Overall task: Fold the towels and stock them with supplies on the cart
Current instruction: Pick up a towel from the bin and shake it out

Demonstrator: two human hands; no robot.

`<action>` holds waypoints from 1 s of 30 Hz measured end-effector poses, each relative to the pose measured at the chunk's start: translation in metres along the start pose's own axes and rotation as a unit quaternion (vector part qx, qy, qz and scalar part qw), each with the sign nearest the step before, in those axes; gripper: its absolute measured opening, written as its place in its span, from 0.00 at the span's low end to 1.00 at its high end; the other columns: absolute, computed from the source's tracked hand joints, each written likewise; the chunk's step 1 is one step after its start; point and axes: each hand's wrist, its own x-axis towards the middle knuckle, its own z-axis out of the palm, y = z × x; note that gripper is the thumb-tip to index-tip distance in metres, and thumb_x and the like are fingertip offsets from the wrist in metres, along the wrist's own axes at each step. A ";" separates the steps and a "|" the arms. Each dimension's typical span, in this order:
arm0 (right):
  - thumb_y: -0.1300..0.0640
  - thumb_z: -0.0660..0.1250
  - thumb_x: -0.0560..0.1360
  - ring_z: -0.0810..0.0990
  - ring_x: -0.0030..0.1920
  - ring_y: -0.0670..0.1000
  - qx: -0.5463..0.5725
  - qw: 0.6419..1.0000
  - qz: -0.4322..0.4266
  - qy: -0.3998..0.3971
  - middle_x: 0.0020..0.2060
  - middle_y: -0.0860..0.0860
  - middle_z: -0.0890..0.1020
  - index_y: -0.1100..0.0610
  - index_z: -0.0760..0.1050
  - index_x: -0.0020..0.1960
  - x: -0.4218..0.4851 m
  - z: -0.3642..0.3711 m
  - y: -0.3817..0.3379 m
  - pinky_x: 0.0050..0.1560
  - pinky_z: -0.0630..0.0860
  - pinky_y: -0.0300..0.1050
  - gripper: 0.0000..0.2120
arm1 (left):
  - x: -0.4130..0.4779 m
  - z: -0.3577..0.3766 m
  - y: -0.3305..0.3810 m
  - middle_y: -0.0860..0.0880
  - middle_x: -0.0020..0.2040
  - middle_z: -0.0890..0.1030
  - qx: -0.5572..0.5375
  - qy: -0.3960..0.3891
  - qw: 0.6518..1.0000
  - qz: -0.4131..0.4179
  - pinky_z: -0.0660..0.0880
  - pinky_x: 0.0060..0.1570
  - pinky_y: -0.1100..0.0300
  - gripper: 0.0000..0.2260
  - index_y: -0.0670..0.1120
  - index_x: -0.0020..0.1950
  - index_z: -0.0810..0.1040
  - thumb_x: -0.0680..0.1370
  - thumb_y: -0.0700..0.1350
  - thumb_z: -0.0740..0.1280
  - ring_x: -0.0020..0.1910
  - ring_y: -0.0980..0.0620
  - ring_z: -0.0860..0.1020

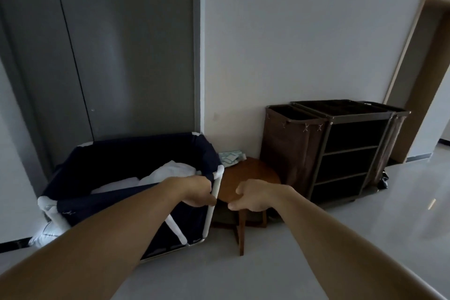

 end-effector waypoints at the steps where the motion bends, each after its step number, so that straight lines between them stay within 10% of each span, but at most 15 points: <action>1: 0.37 0.66 0.76 0.71 0.69 0.55 0.000 1.000 -0.004 -0.009 0.71 0.52 0.72 0.54 0.67 0.75 0.019 -0.001 0.004 0.56 0.66 0.46 0.33 | 0.018 0.002 -0.004 0.51 0.48 0.81 0.006 0.001 1.000 0.002 0.75 0.57 0.55 0.12 0.49 0.48 0.77 0.80 0.56 0.62 0.50 0.52 0.79; 6: 0.37 0.66 0.76 0.74 0.65 0.53 -0.011 0.999 -0.018 -0.039 0.66 0.51 0.75 0.54 0.70 0.71 0.114 -0.020 0.031 0.54 0.70 0.46 0.30 | 0.105 0.002 -0.024 0.55 0.40 0.77 -0.002 -0.026 0.999 -0.026 0.71 0.47 0.59 0.06 0.57 0.51 0.71 0.79 0.57 0.63 0.43 0.55 0.76; 14: 0.40 0.64 0.78 0.75 0.57 0.51 -0.042 0.994 -0.084 -0.060 0.61 0.53 0.77 0.57 0.73 0.67 0.243 -0.067 0.055 0.58 0.74 0.49 0.25 | 0.238 -0.022 -0.070 0.50 0.40 0.82 0.010 -0.006 0.997 -0.075 0.82 0.42 0.52 0.33 0.49 0.46 0.77 0.58 0.69 0.47 0.38 0.51 0.82; 20: 0.39 0.64 0.78 0.71 0.69 0.56 -0.039 0.990 -0.092 -0.099 0.72 0.54 0.71 0.58 0.68 0.74 0.340 -0.080 0.048 0.67 0.70 0.50 0.32 | 0.300 -0.027 -0.114 0.49 0.42 0.81 -0.086 -0.024 0.988 -0.127 0.82 0.44 0.50 0.04 0.54 0.43 0.73 0.72 0.52 0.64 0.41 0.50 0.81; 24: 0.39 0.63 0.79 0.68 0.72 0.57 -0.062 0.987 -0.100 -0.106 0.74 0.55 0.68 0.59 0.65 0.76 0.411 -0.092 0.028 0.70 0.67 0.51 0.33 | 0.360 -0.019 -0.171 0.44 0.56 0.81 -0.109 -0.046 0.981 -0.152 0.77 0.59 0.50 0.11 0.43 0.54 0.78 0.79 0.49 0.65 0.55 0.45 0.80; 30: 0.41 0.63 0.80 0.70 0.70 0.57 -0.060 0.986 -0.106 -0.117 0.72 0.56 0.71 0.59 0.67 0.74 0.515 -0.111 -0.008 0.67 0.67 0.50 0.30 | 0.426 -0.029 -0.264 0.49 0.62 0.77 -0.161 -0.079 0.967 -0.180 0.73 0.54 0.57 0.22 0.47 0.69 0.73 0.79 0.57 0.64 0.56 0.49 0.76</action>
